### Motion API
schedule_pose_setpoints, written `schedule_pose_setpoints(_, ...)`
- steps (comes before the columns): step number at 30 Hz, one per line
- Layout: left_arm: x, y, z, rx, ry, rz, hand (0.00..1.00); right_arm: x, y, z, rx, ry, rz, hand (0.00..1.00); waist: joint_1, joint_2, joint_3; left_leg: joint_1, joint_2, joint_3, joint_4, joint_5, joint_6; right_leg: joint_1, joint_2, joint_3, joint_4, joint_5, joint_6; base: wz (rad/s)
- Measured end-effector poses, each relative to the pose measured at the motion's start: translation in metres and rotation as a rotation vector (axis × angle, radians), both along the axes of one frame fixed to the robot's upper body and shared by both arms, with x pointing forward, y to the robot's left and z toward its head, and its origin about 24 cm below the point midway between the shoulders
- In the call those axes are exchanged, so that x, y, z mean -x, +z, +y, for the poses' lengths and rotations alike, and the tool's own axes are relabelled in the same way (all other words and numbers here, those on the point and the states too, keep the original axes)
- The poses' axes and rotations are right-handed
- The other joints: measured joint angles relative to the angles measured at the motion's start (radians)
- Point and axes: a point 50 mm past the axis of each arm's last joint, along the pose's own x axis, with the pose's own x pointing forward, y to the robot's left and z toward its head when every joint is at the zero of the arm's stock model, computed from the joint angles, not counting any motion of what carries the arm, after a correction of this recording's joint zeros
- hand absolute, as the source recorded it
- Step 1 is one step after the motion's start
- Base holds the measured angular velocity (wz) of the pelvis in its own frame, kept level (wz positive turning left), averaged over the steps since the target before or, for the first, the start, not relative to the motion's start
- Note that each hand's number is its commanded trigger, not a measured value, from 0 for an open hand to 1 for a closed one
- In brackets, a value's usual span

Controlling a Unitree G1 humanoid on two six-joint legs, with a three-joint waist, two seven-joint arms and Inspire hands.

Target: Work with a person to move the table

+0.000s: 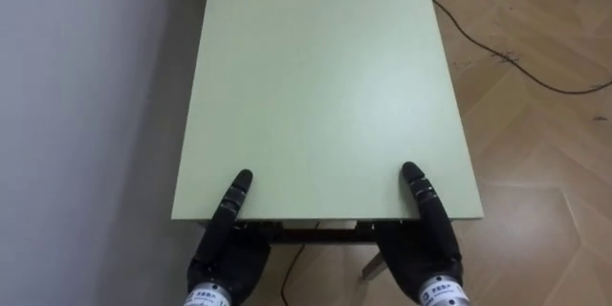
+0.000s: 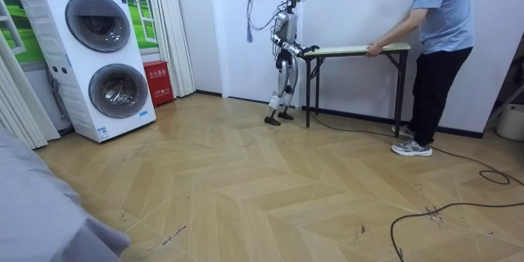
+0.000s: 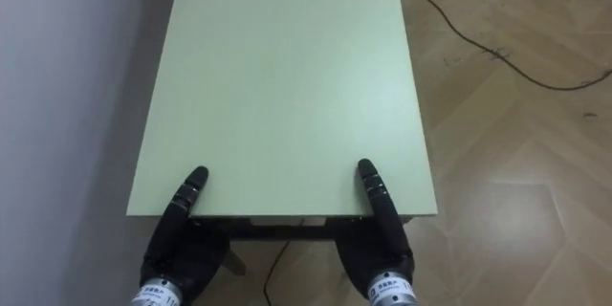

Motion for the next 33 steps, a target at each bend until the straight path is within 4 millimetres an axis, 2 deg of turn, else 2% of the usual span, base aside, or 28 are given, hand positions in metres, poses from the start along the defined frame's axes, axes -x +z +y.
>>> schedule_pose_setpoints(10,0.002,-0.005,-0.005,-0.014,-0.032,0.039,1.00,0.005,-0.007,-0.005,0.005,-0.018,0.034,1.00,-0.038,0.000,0.0005,0.004,-0.009,0.013,-0.003,0.000,0.000,0.014,-0.007,0.007,0.005,0.000,0.001,0.07)
schedule_pose_setpoints(12,0.002,-0.007,-0.005,-0.026,-0.038,0.043,1.00,0.006,-0.008,-0.006,0.006,-0.021,0.042,1.00,-0.050,0.001,0.0010,0.002,-0.009,0.028,-0.004,0.000,0.000,0.014,-0.009,0.006,0.007,0.000,0.002,0.12)
schedule_pose_setpoints(25,0.007,-0.020,-0.003,-0.035,-0.066,0.058,1.00,0.012,-0.019,-0.009,0.008,-0.006,0.062,1.00,-0.049,0.006,0.0031,0.019,-0.011,0.028,-0.014,-0.012,0.020,0.012,-0.010,0.007,0.022,-0.005,0.009,0.01)
schedule_pose_setpoints(33,0.010,-0.026,-0.002,-0.040,-0.077,0.063,1.00,0.015,-0.027,-0.009,0.008,-0.004,0.061,1.00,-0.046,0.003,-0.0005,0.031,-0.008,0.034,-0.015,-0.012,0.020,0.016,-0.010,0.008,0.024,-0.005,0.009,-0.03)
